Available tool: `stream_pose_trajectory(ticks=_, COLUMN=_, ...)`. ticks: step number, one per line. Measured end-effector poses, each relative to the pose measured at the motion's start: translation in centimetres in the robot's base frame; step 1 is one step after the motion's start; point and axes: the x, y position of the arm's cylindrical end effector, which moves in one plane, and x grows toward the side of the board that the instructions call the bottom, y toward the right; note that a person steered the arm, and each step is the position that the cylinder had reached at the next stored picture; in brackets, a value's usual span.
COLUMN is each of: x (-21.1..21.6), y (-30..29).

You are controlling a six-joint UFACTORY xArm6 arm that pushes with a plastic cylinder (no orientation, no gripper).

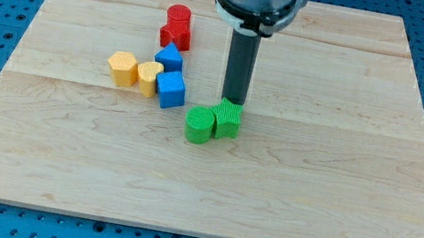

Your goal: Move the green blocks towards the bottom left

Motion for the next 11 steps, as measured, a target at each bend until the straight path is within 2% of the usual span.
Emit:
stream_pose_trajectory(ticks=1, x=0.3, y=-0.4)
stream_pose_trajectory(ticks=3, x=1.8, y=9.3)
stream_pose_trajectory(ticks=4, x=3.5, y=5.2)
stream_pose_trajectory(ticks=5, x=1.5, y=1.8)
stream_pose_trajectory(ticks=6, x=2.7, y=1.2)
stream_pose_trajectory(ticks=10, x=8.8, y=-9.2)
stream_pose_trajectory(ticks=11, x=7.4, y=-10.6)
